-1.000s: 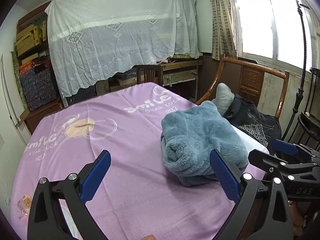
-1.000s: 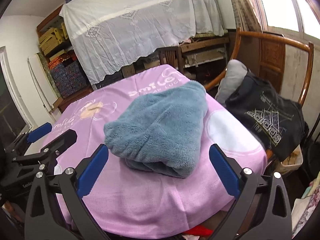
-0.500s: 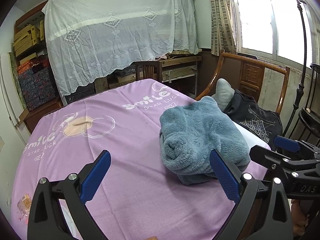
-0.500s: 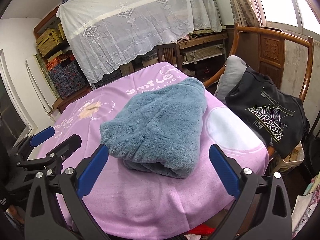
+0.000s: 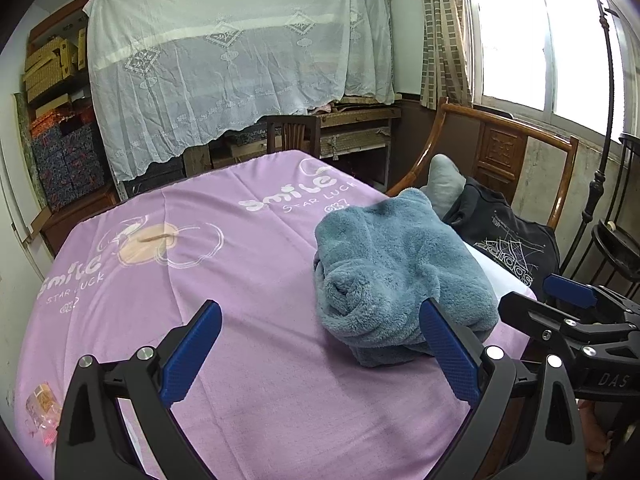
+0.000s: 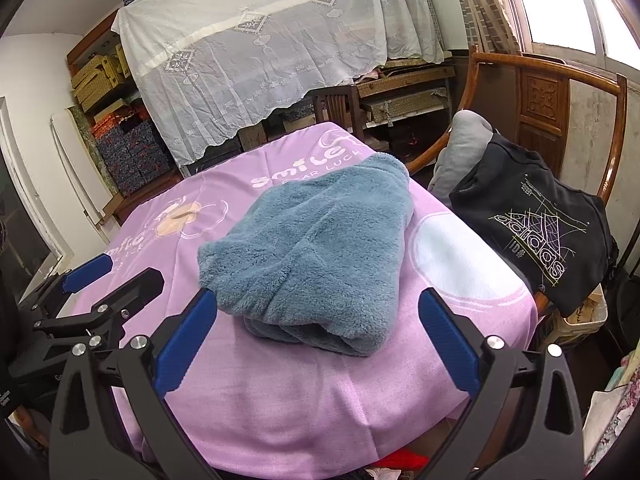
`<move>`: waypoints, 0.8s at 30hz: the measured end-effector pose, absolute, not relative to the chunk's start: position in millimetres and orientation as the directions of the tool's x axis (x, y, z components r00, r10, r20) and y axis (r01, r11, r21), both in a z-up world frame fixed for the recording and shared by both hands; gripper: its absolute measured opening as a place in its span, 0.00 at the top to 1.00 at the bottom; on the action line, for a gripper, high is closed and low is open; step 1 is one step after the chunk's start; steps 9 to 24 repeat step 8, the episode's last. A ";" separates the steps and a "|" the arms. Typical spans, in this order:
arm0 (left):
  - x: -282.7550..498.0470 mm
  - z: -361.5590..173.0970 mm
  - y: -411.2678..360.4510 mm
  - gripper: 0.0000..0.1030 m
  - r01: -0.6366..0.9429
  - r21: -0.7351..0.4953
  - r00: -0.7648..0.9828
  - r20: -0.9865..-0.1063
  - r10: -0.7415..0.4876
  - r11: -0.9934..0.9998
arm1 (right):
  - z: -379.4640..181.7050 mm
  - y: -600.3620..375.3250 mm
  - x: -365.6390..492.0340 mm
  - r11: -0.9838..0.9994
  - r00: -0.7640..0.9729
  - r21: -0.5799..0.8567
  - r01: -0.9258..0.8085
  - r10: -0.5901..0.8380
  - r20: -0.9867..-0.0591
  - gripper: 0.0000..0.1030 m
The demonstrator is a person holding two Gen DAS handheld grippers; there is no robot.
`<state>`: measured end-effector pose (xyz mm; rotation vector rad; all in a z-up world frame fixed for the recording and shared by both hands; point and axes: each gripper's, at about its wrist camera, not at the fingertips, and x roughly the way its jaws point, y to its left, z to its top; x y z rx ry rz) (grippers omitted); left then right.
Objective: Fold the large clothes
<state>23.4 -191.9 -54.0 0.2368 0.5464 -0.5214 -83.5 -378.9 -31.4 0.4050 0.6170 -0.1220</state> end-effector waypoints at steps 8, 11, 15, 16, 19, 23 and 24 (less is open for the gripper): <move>21.4 -54.5 -192.6 0.04 0.521 0.086 0.737 -0.546 -0.397 0.849 | -31.4 -381.7 -85.7 0.913 0.814 0.334 0.236 0.002 -0.581 0.05; 21.4 -54.5 -192.6 0.04 0.521 0.086 0.737 -0.546 -0.397 0.849 | -31.4 -381.7 -85.7 0.913 0.814 0.334 0.236 0.002 -0.581 0.05; 21.4 -54.5 -192.6 0.04 0.521 0.086 0.737 -0.546 -0.397 0.849 | -31.4 -381.7 -85.7 0.913 0.814 0.334 0.236 0.002 -0.581 0.05; 21.4 -54.5 -192.6 0.04 0.521 0.086 0.737 -0.546 -0.397 0.849 | -31.4 -381.7 -85.7 0.913 0.814 0.334 0.236 0.002 -0.581 0.05; 21.4 -54.5 -192.6 0.04 0.521 0.086 0.737 -0.546 -0.397 0.849 | -31.4 -381.7 -85.7 0.913 0.814 0.334 0.236 0.002 -0.581 0.05; 21.4 -54.5 -192.6 0.04 0.521 0.086 0.737 -0.546 -0.397 0.849 | -31.4 -381.7 -85.7 0.913 0.814 0.334 0.236 0.002 -0.581 0.05; 21.4 -54.5 -192.6 0.04 0.521 0.086 0.737 -0.546 -0.397 0.849 | -31.4 -381.7 -85.7 0.913 0.814 0.334 0.236 0.002 -0.581 0.05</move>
